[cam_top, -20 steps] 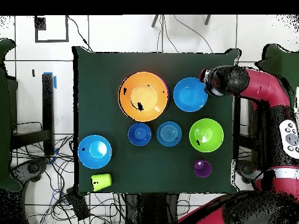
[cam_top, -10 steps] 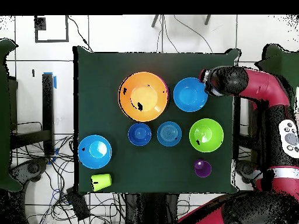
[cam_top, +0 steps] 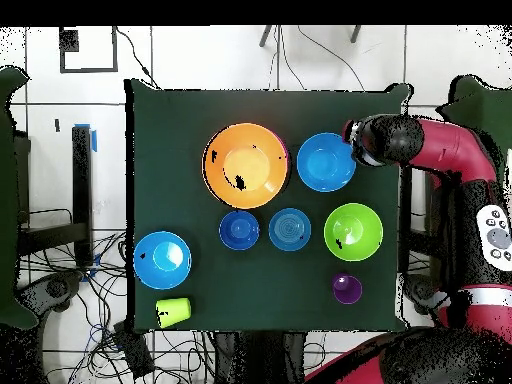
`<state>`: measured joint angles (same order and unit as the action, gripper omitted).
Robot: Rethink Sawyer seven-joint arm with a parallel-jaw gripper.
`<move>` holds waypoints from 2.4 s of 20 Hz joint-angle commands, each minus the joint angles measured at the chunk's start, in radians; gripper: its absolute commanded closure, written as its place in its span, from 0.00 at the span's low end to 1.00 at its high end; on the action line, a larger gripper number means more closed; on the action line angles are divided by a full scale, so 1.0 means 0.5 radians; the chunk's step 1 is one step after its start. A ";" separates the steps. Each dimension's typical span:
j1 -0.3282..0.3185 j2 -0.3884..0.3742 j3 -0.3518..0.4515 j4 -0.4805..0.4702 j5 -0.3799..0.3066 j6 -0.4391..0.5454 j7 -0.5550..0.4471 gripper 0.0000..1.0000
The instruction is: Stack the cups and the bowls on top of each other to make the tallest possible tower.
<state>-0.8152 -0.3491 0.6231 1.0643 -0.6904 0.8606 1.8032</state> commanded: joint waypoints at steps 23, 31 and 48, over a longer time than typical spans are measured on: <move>-0.029 0.170 0.008 0.120 -0.211 -0.288 -0.611 0.00; -0.086 0.252 0.073 0.100 -0.157 -0.260 -0.713 0.00; -0.123 0.303 0.133 0.084 -0.112 -0.216 -0.786 0.00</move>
<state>-0.8909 -0.2170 0.6522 1.0642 -0.7255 0.7313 1.7323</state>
